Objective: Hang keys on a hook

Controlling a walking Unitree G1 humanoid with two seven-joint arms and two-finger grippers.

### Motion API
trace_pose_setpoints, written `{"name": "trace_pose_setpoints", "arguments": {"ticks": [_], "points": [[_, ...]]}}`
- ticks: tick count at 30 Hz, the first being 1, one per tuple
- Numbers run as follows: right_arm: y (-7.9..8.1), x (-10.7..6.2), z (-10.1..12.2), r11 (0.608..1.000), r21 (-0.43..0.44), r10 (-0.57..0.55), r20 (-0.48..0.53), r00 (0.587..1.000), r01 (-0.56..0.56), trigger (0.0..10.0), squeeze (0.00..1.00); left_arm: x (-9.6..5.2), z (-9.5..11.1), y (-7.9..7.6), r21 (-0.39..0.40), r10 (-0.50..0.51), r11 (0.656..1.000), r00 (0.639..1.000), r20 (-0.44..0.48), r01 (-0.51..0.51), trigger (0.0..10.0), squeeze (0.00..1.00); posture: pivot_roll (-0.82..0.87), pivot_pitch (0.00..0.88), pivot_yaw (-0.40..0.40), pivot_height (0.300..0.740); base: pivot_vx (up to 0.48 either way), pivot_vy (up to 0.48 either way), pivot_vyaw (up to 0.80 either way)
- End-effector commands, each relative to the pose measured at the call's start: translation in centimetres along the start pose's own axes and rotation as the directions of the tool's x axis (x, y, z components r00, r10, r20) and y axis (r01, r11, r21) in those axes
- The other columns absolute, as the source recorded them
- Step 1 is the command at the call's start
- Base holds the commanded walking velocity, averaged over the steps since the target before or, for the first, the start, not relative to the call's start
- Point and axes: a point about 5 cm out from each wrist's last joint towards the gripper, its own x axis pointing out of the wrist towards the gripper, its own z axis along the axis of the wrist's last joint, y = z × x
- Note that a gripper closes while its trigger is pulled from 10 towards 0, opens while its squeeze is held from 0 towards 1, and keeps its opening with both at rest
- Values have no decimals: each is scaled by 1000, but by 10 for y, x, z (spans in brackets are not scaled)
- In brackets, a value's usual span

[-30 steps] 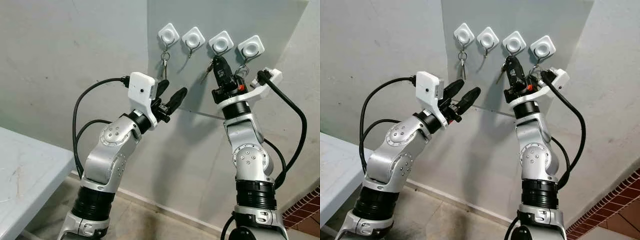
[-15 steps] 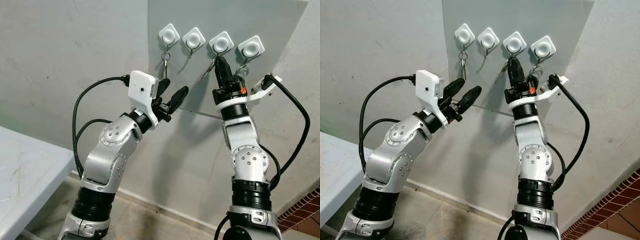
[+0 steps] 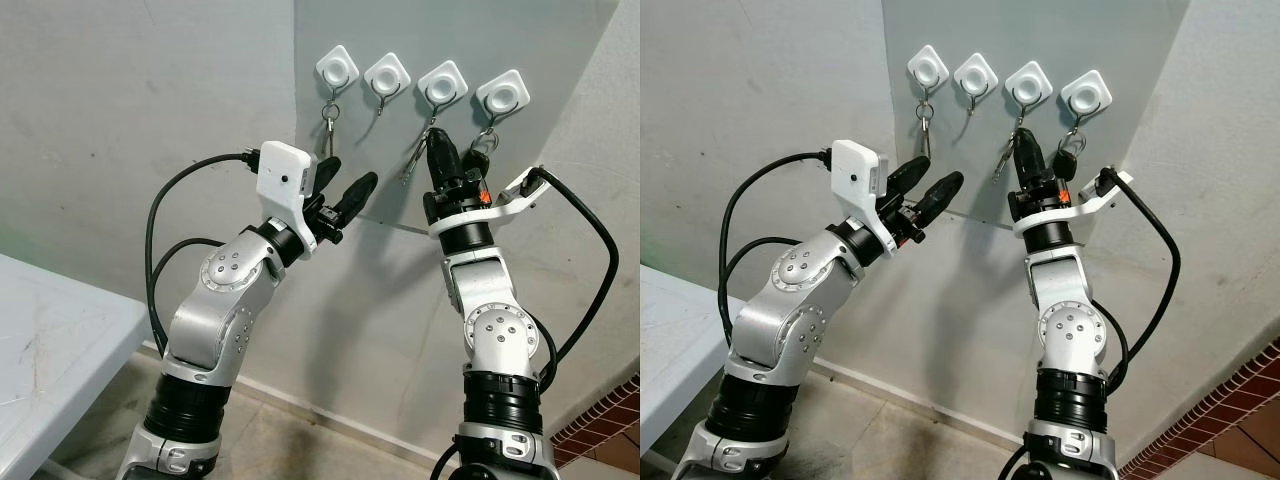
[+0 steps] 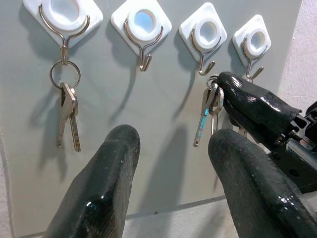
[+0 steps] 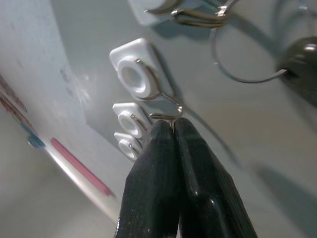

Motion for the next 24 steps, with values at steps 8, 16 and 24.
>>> {"name": "trace_pose_setpoints", "arguments": {"ticks": [8,16,24], "points": [[2,0,-1,1000,10,14,-10,1000,-14,10000,0,0,9,1,11,10,1000,1000,25,-10,10000,0,204,0,9,736,0,0,0],[13,7,0,997,19,72,-6,997,-72,10000,0,0,8,1,11,10,1000,1000,24,-11,10000,0,201,0,11,736,0,0,0],[21,12,3,992,31,118,14,993,-119,10000,0,0,8,1,9,12,1000,1000,24,-13,10000,0,201,0,11,736,0,0,0]]}}
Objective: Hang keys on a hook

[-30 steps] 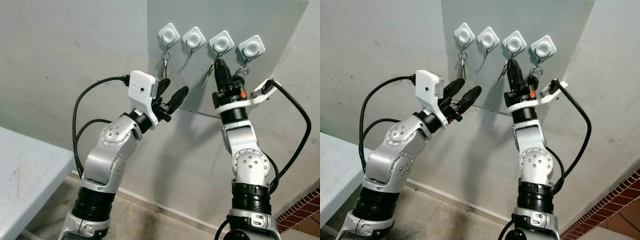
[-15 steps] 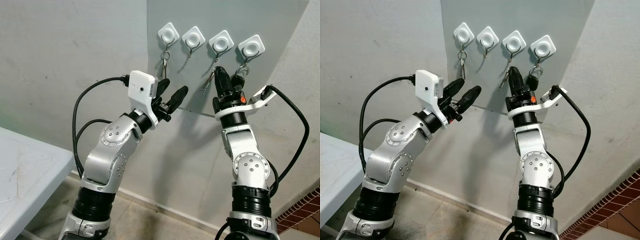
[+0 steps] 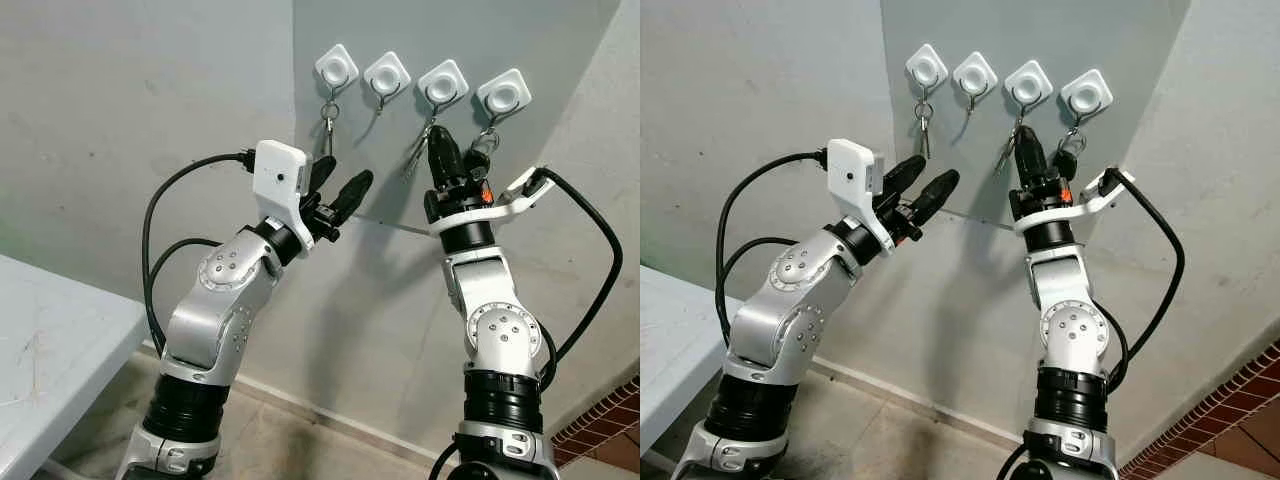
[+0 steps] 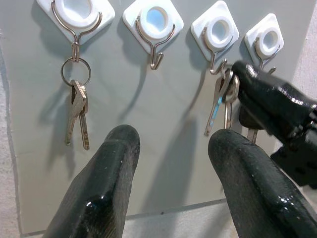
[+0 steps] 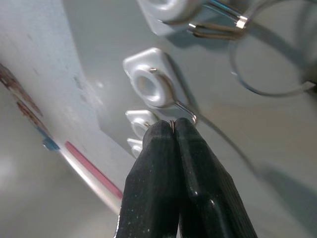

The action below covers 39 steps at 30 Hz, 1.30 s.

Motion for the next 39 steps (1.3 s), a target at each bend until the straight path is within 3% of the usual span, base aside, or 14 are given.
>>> {"name": "trace_pose_setpoints", "arguments": {"ticks": [1,16,28,39], "points": [[13,9,2,998,4,60,12,998,-60,10000,0,1,8,-2,12,-11,1000,1000,21,11,10000,0,201,0,11,736,0,0,0],[14,16,2,998,7,56,16,998,-56,10000,0,2,9,-2,9,-10,1000,1000,24,10,10000,0,205,0,8,736,0,0,0],[-3,13,1,996,41,-75,25,997,74,10000,0,2,9,-2,8,-7,1000,1000,27,7,10000,0,207,0,8,736,0,0,0],[-7,9,-2,992,96,-87,50,995,82,10000,0,1,9,-2,7,-4,1000,1000,26,4,10000,0,209,0,9,736,0,0,0]]}}
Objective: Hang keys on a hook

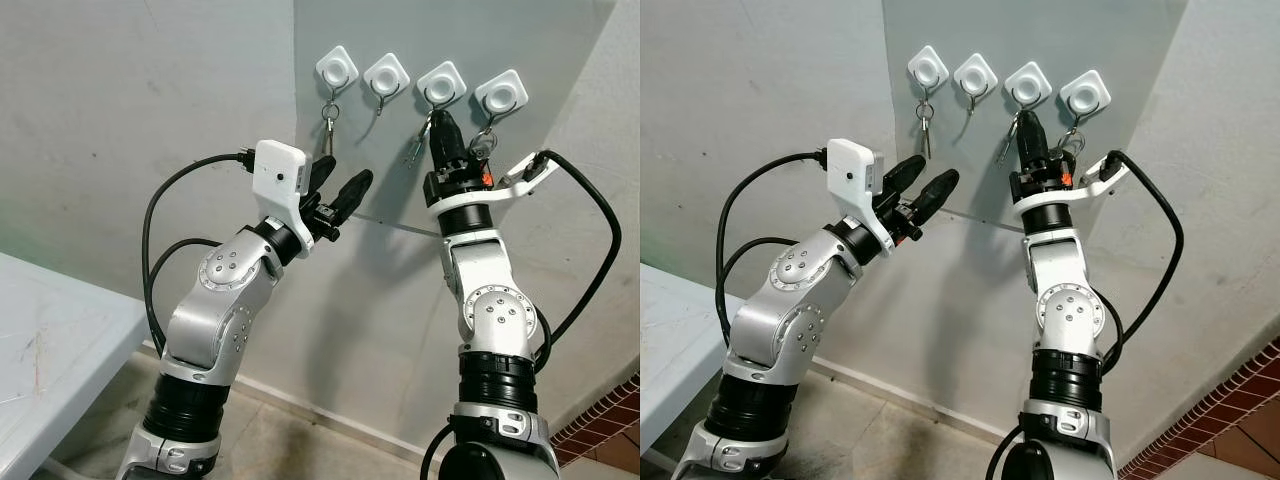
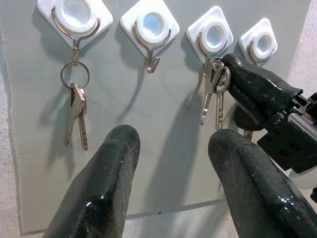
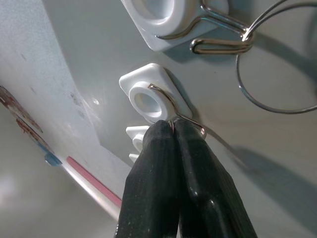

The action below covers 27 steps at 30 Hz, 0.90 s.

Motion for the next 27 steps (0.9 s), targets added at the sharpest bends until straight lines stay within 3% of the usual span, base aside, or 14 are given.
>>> {"name": "trace_pose_setpoints", "arguments": {"ticks": [1,16,27], "points": [[-6,-2,1,999,26,-36,21,999,36,10000,0,1,9,-2,10,-6,1000,1000,25,6,10000,0,210,0,8,736,0,0,0],[-11,-9,2,990,133,-64,90,994,52,10000,0,0,10,-1,13,2,1000,1000,28,-3,10000,0,216,0,2,736,0,0,0],[-13,-11,-2,989,130,-81,65,995,72,10000,0,0,10,-1,9,5,1000,1000,28,-5,10000,0,215,0,3,736,0,0,0]]}}
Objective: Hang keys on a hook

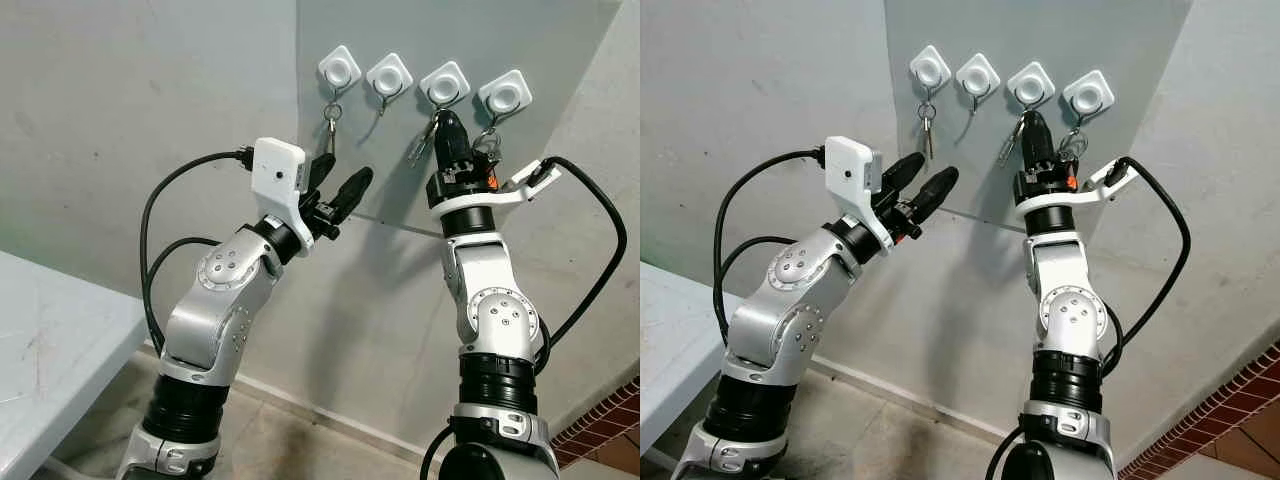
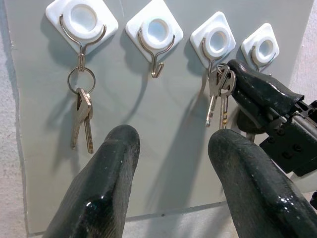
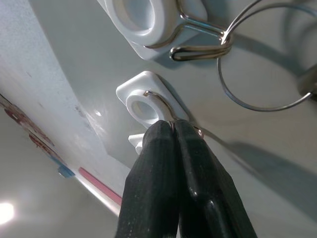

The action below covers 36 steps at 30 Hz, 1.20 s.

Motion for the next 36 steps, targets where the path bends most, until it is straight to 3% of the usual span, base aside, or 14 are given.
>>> {"name": "trace_pose_setpoints", "arguments": {"ticks": [1,15,36], "points": [[-12,-9,-5,996,41,-80,28,996,79,10000,0,0,7,-1,6,0,1000,1000,20,0,10000,0,216,0,2,736,0,0,0],[-17,-11,-13,992,-21,-121,-21,992,121,10000,0,0,8,0,7,11,1000,1000,23,-11,10000,0,218,0,-1,736,0,0,0],[-21,-13,-13,989,-20,-146,-20,989,145,10000,0,0,8,1,7,14,1000,1000,24,-14,10000,0,220,0,-1,736,0,0,0]]}}
